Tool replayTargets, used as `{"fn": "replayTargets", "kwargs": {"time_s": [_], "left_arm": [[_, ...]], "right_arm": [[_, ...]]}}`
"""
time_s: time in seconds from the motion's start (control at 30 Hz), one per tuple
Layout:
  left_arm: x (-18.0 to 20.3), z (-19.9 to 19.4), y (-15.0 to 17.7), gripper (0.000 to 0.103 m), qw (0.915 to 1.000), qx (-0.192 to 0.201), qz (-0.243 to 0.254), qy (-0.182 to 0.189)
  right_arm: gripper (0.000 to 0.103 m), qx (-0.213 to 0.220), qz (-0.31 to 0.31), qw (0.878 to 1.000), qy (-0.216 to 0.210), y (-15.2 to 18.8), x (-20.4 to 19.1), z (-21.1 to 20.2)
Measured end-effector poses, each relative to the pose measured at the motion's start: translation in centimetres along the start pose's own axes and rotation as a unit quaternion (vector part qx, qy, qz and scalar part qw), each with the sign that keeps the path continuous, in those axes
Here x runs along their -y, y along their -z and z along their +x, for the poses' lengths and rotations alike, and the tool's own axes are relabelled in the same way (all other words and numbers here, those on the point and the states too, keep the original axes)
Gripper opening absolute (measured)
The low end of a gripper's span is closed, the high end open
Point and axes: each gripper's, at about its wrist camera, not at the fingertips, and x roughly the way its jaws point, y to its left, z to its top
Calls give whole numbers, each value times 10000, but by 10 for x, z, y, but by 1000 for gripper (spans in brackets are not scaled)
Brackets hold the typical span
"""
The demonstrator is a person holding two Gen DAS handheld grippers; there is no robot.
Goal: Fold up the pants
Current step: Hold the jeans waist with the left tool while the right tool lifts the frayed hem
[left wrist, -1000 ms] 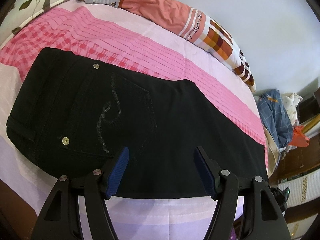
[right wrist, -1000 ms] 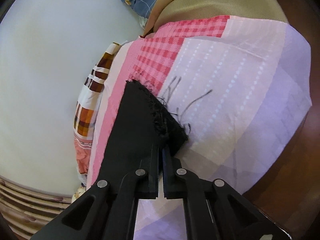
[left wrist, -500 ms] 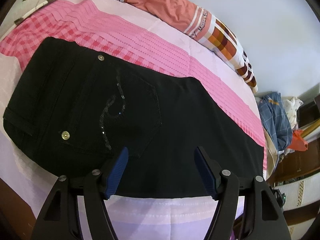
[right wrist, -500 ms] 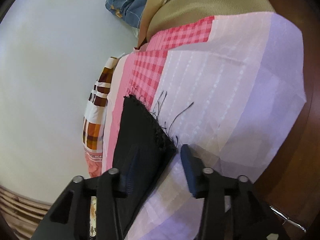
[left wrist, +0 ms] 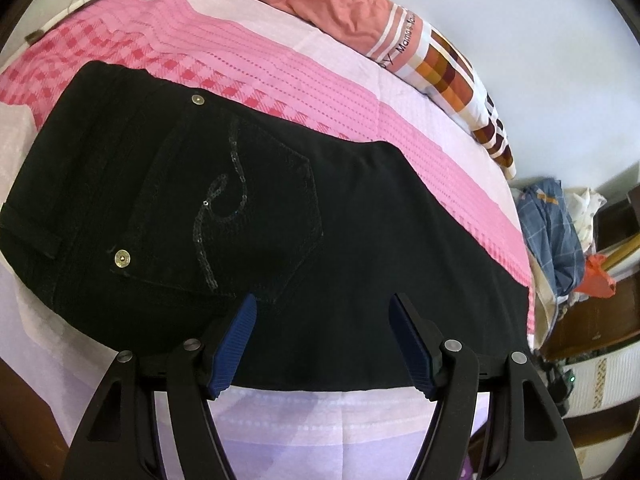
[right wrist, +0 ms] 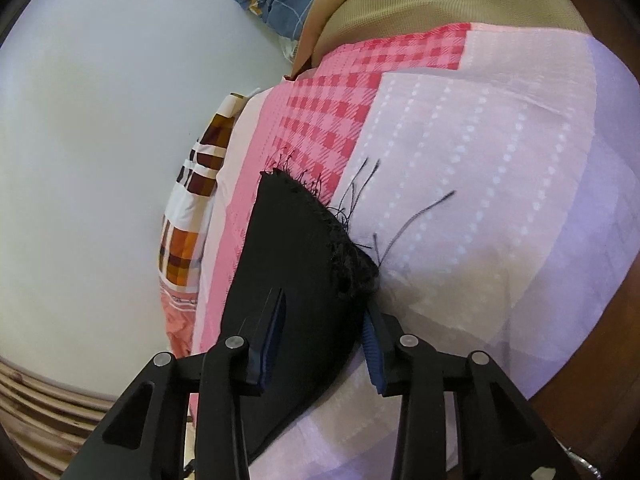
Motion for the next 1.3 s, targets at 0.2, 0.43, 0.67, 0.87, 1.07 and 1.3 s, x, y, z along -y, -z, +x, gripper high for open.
{"fn": "replayTargets", "kwargs": {"time_s": [0.2,0.43,0.67,0.87,1.07,1.3], "left_arm": [[11,-2,3,69,9954,310,526,-732],[6,-9,3,69,9886,580,755,-1164],[3,-9,6,69,9846,592,865,-1401],[7,-11,6,69,9803,669,1005,-1563],[8,-10,7,74,9766,663,1114,-1714],[8,-9,6,76,9747,626,1161,-1807]], "right_arm": [[10,-141,-218,9985,483,0,-9,10],[10,-85,-294,9987,410,2,-26,6],[10,-209,-461,9985,208,11,-57,13],[10,-401,-621,9973,32,25,-85,27],[10,-541,-766,9955,-105,36,-109,38],[10,-629,-761,9950,-113,43,-115,48]]}}
